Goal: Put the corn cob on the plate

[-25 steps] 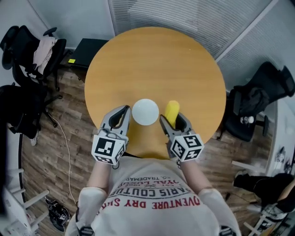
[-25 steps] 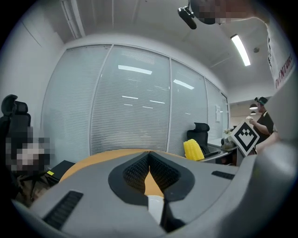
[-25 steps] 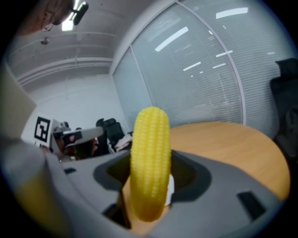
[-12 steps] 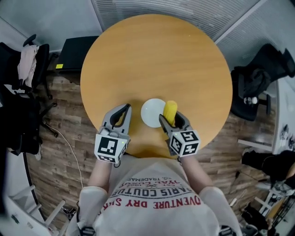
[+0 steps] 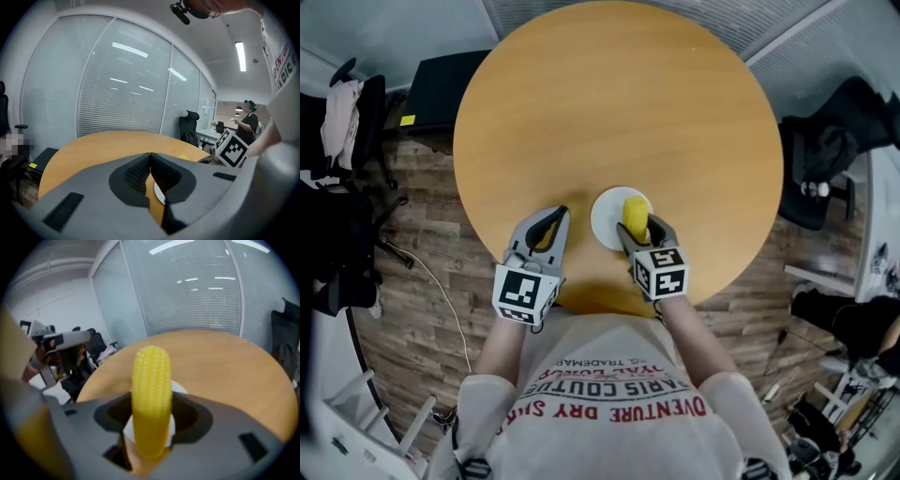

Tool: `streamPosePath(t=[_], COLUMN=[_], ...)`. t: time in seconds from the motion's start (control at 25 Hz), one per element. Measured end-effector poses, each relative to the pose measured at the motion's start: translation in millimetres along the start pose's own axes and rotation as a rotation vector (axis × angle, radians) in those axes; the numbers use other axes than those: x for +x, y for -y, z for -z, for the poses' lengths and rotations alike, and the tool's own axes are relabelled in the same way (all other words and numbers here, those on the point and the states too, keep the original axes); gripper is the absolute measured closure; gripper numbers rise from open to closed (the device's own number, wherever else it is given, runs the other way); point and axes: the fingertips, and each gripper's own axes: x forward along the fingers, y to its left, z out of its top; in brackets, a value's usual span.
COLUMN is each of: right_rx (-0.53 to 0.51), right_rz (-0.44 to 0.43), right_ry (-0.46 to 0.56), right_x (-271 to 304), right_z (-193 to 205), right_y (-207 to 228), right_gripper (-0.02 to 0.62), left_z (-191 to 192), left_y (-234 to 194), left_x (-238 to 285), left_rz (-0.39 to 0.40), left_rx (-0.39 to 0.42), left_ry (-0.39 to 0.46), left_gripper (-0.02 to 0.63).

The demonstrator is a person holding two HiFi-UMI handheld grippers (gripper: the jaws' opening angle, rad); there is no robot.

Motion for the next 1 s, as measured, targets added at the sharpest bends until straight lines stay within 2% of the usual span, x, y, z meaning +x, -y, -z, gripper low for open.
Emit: streamPosePath(t=[0.52,0.8,1.0], right_rx=[-0.002,0.006,0.012], right_rz=[-0.005,0.001,-0.002], right_ry=[-0.094,-0.154,-0.159], right_x=[33.6,43.4,45.0], right_z=[12.8,20.6,21.7], right_y=[2.6,0.5,-0.8], right_gripper=[0.328,0.328,0.328], left_z=[4.1,7.5,7.9], left_y=[2.9,-3.3,-7.5], left_x=[11.0,9.3,6.2], left_rz=[0.030,0.014,-0.004], left_rx=[-0.017,-0.025,-0.029], left_ry=[-0.032,-0.040,-0.041], left_gripper=[0.571,0.571,0.571])
